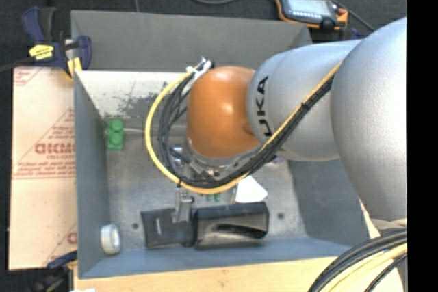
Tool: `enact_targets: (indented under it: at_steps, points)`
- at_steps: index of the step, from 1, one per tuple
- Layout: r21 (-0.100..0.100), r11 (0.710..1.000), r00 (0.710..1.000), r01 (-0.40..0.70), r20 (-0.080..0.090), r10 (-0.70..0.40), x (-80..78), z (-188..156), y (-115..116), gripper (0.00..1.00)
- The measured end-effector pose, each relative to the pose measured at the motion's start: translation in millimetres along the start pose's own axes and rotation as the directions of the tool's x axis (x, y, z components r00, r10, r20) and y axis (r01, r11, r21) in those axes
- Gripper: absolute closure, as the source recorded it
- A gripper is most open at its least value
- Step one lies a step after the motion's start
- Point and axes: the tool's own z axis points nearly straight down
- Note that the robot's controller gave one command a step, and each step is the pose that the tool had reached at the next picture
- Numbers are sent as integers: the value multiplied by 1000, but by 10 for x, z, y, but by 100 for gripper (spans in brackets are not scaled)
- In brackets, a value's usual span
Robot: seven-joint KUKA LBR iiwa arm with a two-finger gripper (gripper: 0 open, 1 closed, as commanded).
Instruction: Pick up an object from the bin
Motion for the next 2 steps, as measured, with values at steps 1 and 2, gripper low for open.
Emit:
enact_targets:
  at_steps: [1, 2]
  points:
    - [-1, 1000, 1000, -4, 8, 4, -20, -44, -5, 0]
    - [-3, 1000, 1000, -12, 11, 12, 401, 582, 52, 0]
